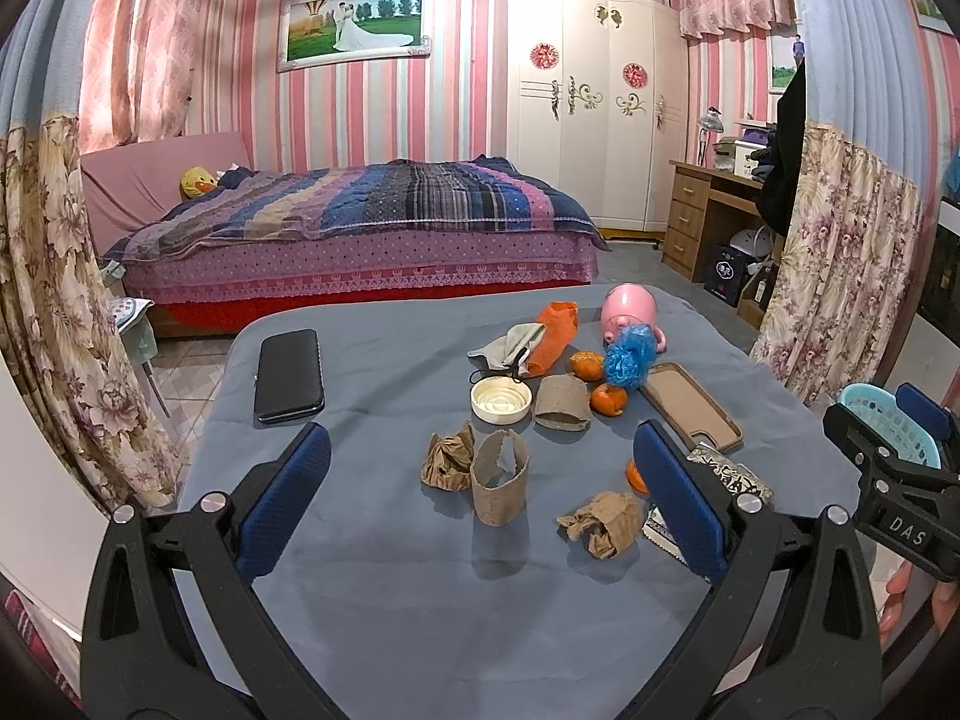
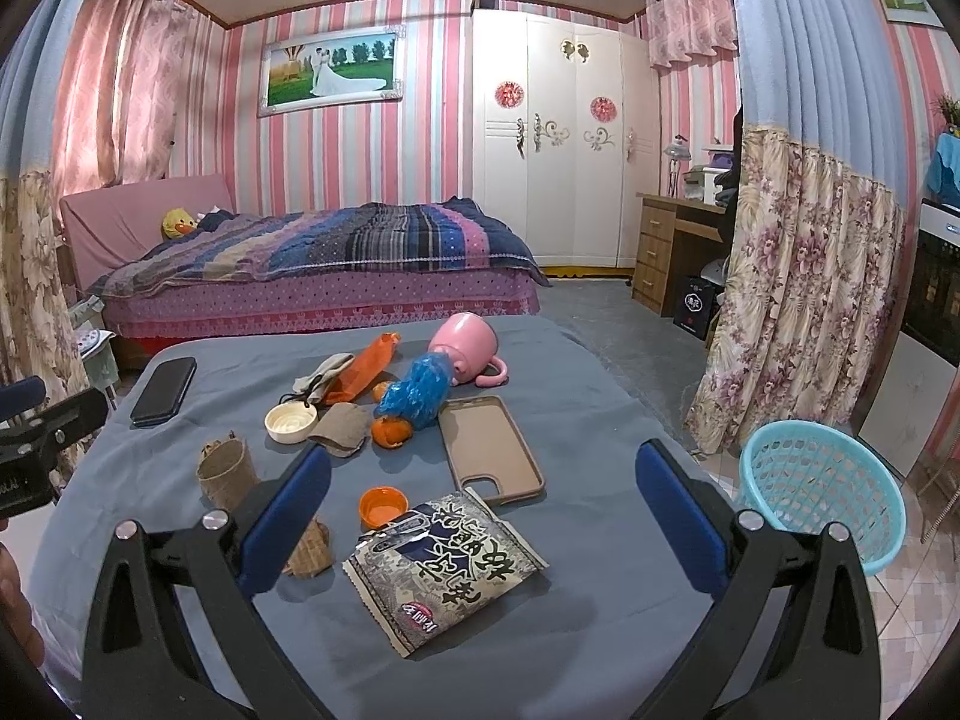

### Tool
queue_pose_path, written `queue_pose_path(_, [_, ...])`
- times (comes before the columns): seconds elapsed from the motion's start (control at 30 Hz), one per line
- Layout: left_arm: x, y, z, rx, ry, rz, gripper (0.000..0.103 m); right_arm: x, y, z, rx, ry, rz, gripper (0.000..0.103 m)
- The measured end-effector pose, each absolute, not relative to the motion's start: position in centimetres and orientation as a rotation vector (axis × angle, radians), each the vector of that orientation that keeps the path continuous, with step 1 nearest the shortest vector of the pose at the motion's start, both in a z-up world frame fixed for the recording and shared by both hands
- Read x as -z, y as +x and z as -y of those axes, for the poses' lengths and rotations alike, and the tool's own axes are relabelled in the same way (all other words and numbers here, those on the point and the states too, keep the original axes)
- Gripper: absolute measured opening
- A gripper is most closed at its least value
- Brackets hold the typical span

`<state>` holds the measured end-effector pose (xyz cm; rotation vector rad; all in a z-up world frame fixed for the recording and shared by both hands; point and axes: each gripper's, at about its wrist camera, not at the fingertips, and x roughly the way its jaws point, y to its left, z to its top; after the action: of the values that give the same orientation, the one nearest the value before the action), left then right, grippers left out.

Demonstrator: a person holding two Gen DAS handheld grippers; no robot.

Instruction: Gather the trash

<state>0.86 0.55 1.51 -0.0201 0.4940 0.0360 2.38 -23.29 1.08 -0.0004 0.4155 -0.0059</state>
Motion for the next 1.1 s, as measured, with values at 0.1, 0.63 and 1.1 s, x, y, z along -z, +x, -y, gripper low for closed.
queue_pose_path(0.1, [-1.5,0.8,-0.4,-0.036,-0.016,-0.493,0.098,-1.0,2.6,23.5,0.008,0.003,-0.417,0.099])
queue_pose_path(0.63, [-1.4,0.8,-0.1,-0.040,-0.017,-0.493,0.098,-1.5,2.8,23.5,0.011,0.003,-0.414,0.099])
queue_pose_path(1.1, [-0.8,1.6,-0.3,-0.039,-0.024,-0.517,0.098,-1.2,3.6,24.5,0.037,-0.006,-0.408,0.099])
